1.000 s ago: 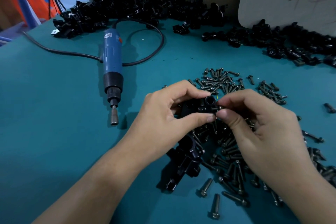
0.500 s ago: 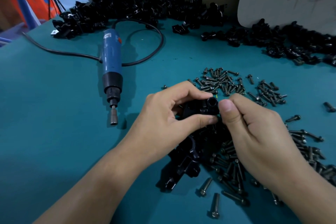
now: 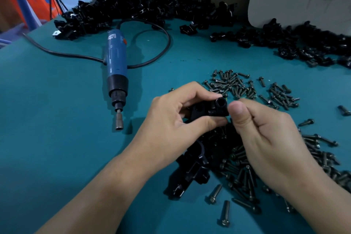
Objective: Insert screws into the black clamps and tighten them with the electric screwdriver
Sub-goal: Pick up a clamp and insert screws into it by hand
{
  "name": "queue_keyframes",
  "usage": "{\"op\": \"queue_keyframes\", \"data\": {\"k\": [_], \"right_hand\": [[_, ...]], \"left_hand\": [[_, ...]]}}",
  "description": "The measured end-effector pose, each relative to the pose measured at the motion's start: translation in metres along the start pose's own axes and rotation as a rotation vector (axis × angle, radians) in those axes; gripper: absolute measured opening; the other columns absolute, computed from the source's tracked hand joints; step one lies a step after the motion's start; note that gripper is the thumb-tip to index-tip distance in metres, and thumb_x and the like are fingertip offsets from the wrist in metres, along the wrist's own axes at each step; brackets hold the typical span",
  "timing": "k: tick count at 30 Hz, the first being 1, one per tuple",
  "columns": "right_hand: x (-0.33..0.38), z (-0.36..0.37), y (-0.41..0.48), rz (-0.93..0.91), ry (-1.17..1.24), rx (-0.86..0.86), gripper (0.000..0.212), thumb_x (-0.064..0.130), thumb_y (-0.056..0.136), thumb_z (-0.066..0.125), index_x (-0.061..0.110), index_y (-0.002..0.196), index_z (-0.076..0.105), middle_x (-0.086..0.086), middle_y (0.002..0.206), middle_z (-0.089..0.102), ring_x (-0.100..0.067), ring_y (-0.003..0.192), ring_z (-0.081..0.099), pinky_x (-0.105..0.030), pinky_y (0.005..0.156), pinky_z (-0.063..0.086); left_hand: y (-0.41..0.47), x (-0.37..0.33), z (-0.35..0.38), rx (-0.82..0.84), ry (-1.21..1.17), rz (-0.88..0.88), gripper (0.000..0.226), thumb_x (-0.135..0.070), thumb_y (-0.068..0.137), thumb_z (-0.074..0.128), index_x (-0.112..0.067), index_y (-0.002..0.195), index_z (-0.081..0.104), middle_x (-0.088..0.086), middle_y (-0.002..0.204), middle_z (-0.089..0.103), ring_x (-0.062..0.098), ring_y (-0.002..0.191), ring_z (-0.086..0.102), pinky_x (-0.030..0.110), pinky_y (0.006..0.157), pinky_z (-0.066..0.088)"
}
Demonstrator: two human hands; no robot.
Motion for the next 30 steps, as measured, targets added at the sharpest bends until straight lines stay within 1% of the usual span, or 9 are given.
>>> {"op": "queue_keyframes", "data": {"k": [4,6,10,13,16,18,22,27,30], "right_hand": [[0.006,-0.003,0.001,-0.074,-0.080,-0.010,0.020,0.048,0.107,0.038,0.035,0.096,0.048,0.020,0.084,0.055,0.000,0.070,0.053,-0.015,0.055,0.042],[0.006,-0.001,0.000,-0.077,-0.074,-0.030,0.031,0.047,0.109,0.034,0.028,0.088,0.047,0.016,0.081,0.052,-0.004,0.070,0.051,-0.013,0.060,0.041],[0.002,-0.001,0.001,-0.009,-0.030,-0.057,0.045,0.062,0.105,0.028,0.034,0.074,0.044,0.009,0.069,0.054,-0.008,0.057,0.050,-0.019,0.048,0.038],[0.001,-0.003,0.002,-0.014,-0.035,-0.030,0.041,0.066,0.103,0.029,0.035,0.086,0.050,0.014,0.071,0.057,-0.005,0.057,0.051,-0.017,0.048,0.039],[0.006,-0.003,0.001,-0.070,-0.048,0.002,0.021,0.046,0.107,0.040,0.032,0.095,0.049,0.015,0.081,0.054,-0.004,0.067,0.052,-0.010,0.059,0.041],[0.007,-0.003,0.001,-0.079,-0.029,-0.017,0.030,0.041,0.109,0.040,0.024,0.087,0.048,0.012,0.078,0.050,-0.007,0.069,0.049,-0.013,0.059,0.039],[0.003,-0.002,0.000,-0.011,0.021,-0.021,0.045,0.057,0.106,0.030,0.022,0.083,0.046,0.014,0.072,0.053,-0.007,0.061,0.048,-0.016,0.053,0.038],[0.004,-0.033,-0.001,0.004,0.045,-0.176,0.040,0.053,0.107,0.036,0.026,0.091,0.060,0.018,0.064,0.053,-0.005,0.051,0.047,-0.010,0.044,0.032],[-0.002,-0.051,-0.003,0.024,0.040,-0.254,0.035,0.047,0.107,0.042,0.026,0.091,0.065,0.012,0.057,0.050,-0.009,0.046,0.043,-0.012,0.041,0.027]], "left_hand": [[0.000,0.002,0.000,0.007,0.035,-0.014,0.024,-0.021,0.085,0.085,-0.027,0.103,0.071,-0.005,0.110,0.078,0.018,0.108,0.074,0.045,0.094,0.060],[-0.001,0.002,0.003,0.021,0.046,-0.009,0.024,-0.023,0.084,0.085,-0.028,0.104,0.071,-0.005,0.110,0.078,0.019,0.108,0.074,0.045,0.094,0.060],[0.000,-0.002,0.005,0.033,0.055,0.014,0.024,-0.025,0.084,0.084,-0.028,0.104,0.070,-0.006,0.107,0.078,0.020,0.106,0.074,0.041,0.093,0.060],[0.001,-0.001,0.001,0.010,0.019,-0.001,0.024,-0.025,0.084,0.085,-0.028,0.103,0.071,-0.007,0.109,0.078,0.016,0.107,0.074,0.038,0.094,0.060],[0.000,0.002,0.000,0.006,0.032,-0.006,0.024,-0.026,0.084,0.085,-0.029,0.102,0.070,-0.008,0.110,0.078,0.016,0.108,0.074,0.040,0.094,0.061],[-0.001,0.002,0.003,0.025,0.047,-0.002,0.024,-0.026,0.084,0.084,-0.032,0.101,0.070,-0.007,0.110,0.078,0.017,0.108,0.074,0.043,0.095,0.060],[-0.001,0.002,0.004,0.025,0.038,-0.005,0.023,-0.030,0.083,0.083,-0.034,0.102,0.069,-0.008,0.109,0.078,0.016,0.106,0.074,0.038,0.093,0.061],[0.002,0.010,-0.015,-0.125,-0.128,-0.125,0.022,-0.025,0.081,0.083,-0.039,0.087,0.067,0.003,0.093,0.080,0.014,0.081,0.073,0.031,0.083,0.061],[0.002,0.015,-0.016,-0.172,-0.436,-0.248,0.015,-0.025,0.081,0.081,-0.027,0.089,0.069,0.010,0.095,0.079,0.016,0.077,0.070,0.024,0.078,0.059]]}}
Point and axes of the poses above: each hand's wrist, its own y-axis towards the middle knuckle, its own z-axis out of the palm, x = y × z, the point moved 10 cm from there along y, towards the middle knuckle
